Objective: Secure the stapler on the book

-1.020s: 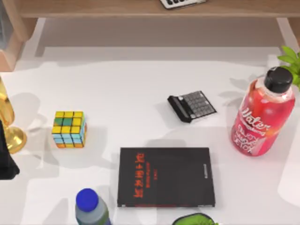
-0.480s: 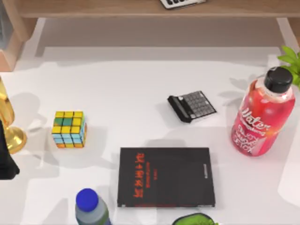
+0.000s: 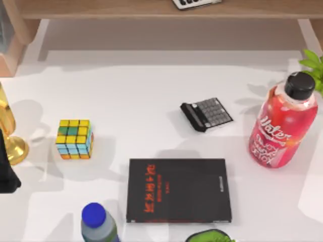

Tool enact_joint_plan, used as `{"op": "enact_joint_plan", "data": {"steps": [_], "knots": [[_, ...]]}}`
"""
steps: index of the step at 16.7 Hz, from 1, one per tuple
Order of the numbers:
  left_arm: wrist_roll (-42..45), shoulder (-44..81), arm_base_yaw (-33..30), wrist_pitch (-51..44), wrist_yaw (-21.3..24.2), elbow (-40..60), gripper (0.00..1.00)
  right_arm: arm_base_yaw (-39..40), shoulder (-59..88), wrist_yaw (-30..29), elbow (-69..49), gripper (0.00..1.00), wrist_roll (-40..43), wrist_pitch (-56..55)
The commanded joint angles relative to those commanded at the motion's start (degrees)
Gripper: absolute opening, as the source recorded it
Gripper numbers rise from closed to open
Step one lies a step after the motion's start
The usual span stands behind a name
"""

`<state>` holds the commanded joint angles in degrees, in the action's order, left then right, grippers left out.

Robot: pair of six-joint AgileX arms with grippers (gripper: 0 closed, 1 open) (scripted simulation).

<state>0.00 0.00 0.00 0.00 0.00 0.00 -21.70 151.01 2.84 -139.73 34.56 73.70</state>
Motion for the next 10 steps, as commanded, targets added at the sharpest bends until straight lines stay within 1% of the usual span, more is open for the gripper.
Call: {"op": "enact_joint_plan", "data": {"steps": [5,10], "knots": [[0.00,0.00,0.00,0.00,0.00,0.00,1.00,-0.18,-8.70,-1.42,1.34,0.00,-3.68,2.46],[0.00,0.00,0.00,0.00,0.00,0.00,1.00,4.97,-22.25,-3.12,5.58,0.00,-13.83,3.48]]}}
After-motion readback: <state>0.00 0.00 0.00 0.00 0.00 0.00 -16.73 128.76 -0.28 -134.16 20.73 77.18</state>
